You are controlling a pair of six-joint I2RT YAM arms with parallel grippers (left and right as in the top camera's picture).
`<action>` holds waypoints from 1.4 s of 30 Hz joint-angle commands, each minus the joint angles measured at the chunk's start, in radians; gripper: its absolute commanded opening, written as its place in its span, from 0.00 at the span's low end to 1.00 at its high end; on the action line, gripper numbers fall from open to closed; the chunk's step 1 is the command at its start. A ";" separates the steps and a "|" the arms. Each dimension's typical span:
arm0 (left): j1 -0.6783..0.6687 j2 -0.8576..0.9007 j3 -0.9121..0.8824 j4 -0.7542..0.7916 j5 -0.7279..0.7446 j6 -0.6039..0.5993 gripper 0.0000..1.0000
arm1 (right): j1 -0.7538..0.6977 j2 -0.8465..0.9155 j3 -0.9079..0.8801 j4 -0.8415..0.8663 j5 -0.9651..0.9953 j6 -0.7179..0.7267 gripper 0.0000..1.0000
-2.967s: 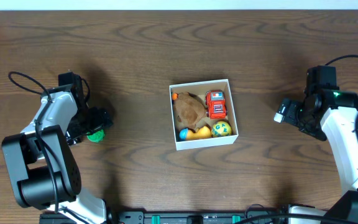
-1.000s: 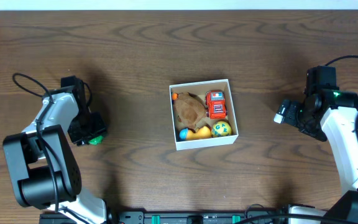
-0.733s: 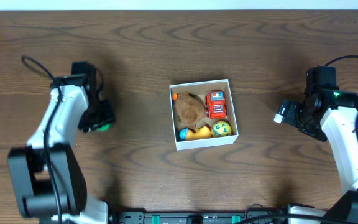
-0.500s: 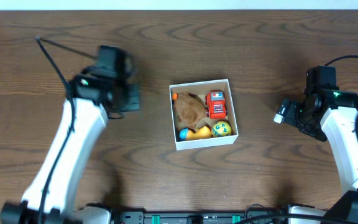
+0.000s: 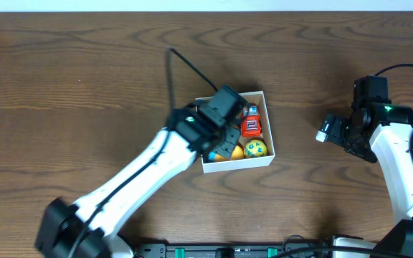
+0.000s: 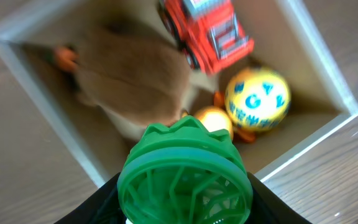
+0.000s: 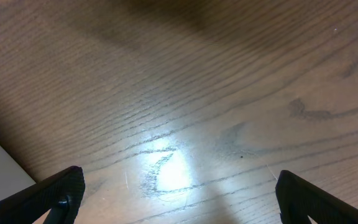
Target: Pack container
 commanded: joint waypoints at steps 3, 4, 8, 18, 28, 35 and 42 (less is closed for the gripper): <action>-0.015 0.045 0.000 -0.021 -0.009 0.014 0.56 | -0.006 0.001 -0.002 0.000 -0.003 -0.013 0.99; -0.015 0.044 0.000 -0.023 -0.011 0.014 0.68 | -0.006 0.001 -0.002 0.000 -0.003 -0.013 0.99; -0.010 0.023 0.001 -0.032 -0.022 0.014 0.85 | -0.006 0.001 -0.002 0.001 -0.003 -0.013 0.99; 0.067 -0.080 0.001 -0.093 -0.159 0.005 0.98 | -0.005 0.000 -0.001 0.001 -0.003 -0.032 0.99; 0.385 -0.183 0.001 0.005 -0.178 0.005 0.98 | 0.072 -0.032 0.179 0.080 -0.005 -0.157 0.99; 0.575 -0.175 0.000 0.069 -0.178 0.006 0.98 | 0.117 -0.034 0.214 0.285 0.060 -0.222 0.99; 0.685 -0.214 0.000 0.020 -0.170 0.027 0.98 | 0.119 -0.071 0.214 0.256 0.035 -0.240 0.99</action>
